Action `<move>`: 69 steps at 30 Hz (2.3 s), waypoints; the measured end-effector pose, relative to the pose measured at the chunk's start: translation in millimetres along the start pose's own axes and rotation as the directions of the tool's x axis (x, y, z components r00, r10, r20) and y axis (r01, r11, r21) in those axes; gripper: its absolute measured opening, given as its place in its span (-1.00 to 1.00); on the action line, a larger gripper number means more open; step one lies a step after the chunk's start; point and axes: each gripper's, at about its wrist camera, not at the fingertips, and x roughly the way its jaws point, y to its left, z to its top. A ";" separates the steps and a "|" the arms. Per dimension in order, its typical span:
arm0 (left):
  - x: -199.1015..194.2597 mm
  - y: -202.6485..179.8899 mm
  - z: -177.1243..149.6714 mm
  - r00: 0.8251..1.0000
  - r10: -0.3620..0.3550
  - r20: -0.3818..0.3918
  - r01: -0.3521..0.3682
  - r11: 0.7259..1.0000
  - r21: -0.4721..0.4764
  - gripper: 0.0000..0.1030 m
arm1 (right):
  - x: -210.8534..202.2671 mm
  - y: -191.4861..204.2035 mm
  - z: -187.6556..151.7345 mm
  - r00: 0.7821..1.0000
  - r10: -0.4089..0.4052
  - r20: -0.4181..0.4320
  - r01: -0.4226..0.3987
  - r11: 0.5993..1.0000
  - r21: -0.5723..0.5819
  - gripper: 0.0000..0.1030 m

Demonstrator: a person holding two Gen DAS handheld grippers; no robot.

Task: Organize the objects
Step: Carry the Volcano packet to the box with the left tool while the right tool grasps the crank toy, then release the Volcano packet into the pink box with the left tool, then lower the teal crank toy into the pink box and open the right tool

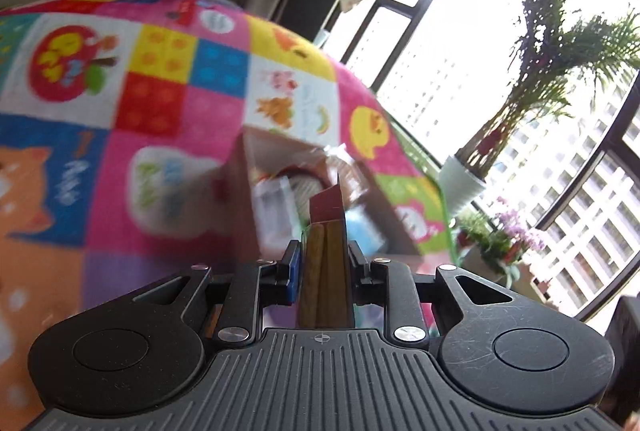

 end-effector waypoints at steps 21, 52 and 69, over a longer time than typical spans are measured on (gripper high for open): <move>43.8 6.2 15.8 0.988 0.006 0.152 -0.005 1.000 -0.007 -0.42 | 11.0 -20.3 -0.9 0.999 -0.043 0.002 0.043 0.998 0.036 0.38; -6.5 26.0 -24.1 0.998 -0.029 0.051 0.027 0.999 0.031 -0.74 | 35.2 -33.0 103.1 0.995 -0.002 0.104 -0.007 0.996 0.090 0.38; -81.9 92.9 -52.8 0.986 0.115 0.123 -0.110 0.993 -0.047 -0.74 | 124.6 -16.6 170.2 0.998 -0.040 -0.042 0.040 0.999 -0.008 1.00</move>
